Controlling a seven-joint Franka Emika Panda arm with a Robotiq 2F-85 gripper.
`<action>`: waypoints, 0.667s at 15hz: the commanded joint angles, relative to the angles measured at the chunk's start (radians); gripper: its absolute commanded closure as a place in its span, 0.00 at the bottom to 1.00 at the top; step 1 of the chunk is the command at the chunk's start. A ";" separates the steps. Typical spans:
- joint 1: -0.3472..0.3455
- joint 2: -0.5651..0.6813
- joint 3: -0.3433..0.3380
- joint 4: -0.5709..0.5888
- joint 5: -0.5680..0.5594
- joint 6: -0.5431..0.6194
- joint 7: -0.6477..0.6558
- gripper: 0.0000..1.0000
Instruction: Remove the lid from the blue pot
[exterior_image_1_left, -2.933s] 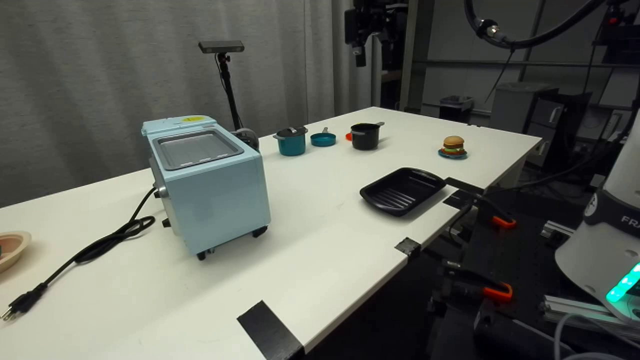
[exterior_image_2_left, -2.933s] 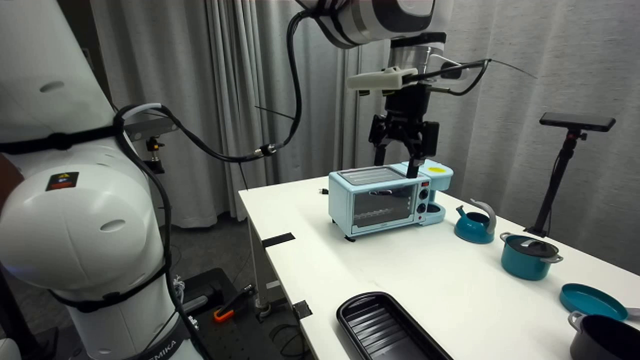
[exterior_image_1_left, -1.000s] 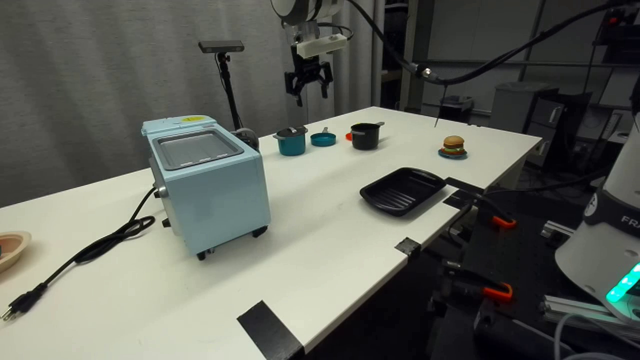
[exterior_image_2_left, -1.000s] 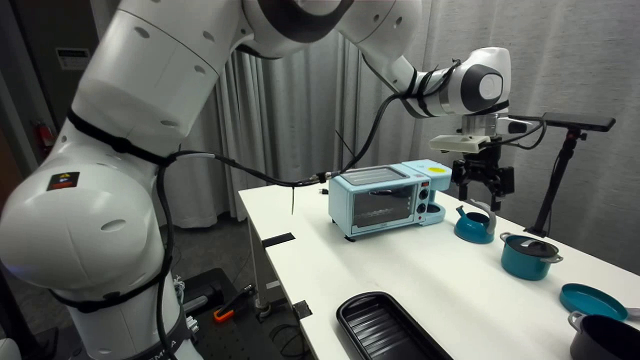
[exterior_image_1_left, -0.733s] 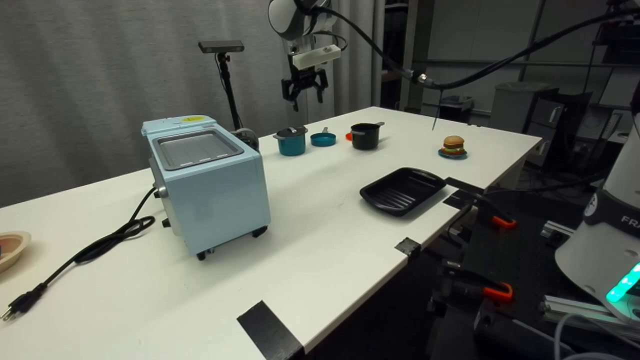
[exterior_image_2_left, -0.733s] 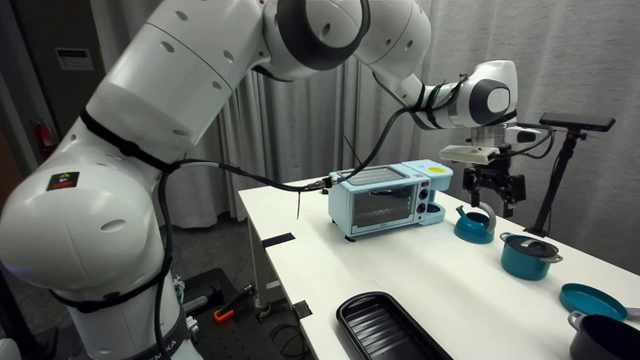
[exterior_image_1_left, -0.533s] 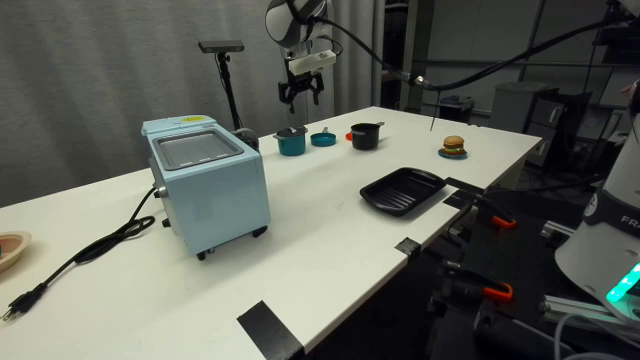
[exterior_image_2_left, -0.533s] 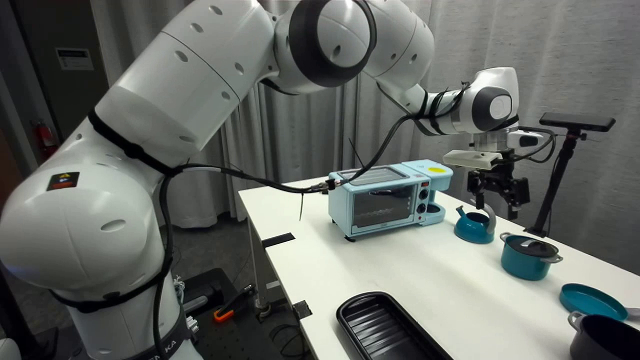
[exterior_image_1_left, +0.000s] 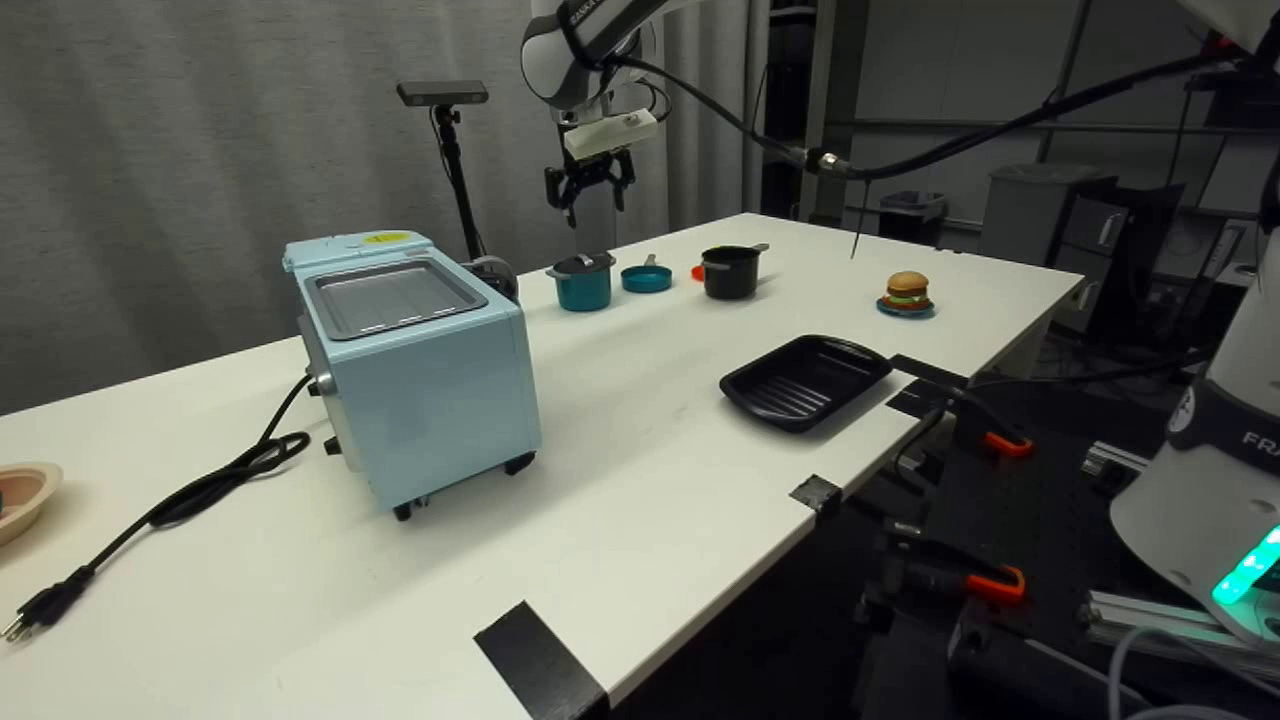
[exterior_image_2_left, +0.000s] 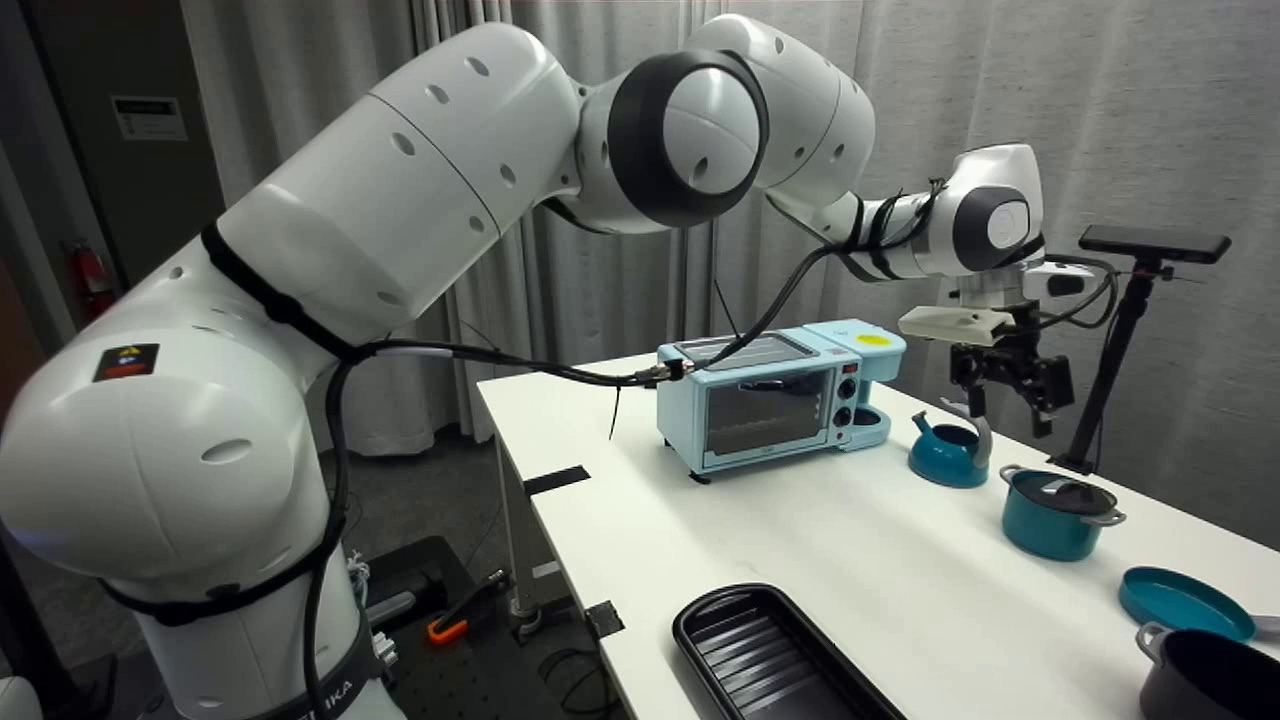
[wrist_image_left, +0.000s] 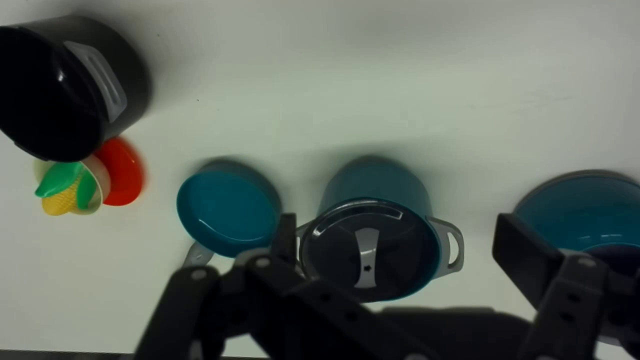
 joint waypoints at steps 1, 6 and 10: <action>0.000 0.002 -0.002 0.007 0.002 -0.004 -0.003 0.00; -0.005 0.045 -0.011 0.052 -0.005 0.008 0.004 0.00; -0.020 0.094 -0.016 0.097 0.000 0.016 0.004 0.00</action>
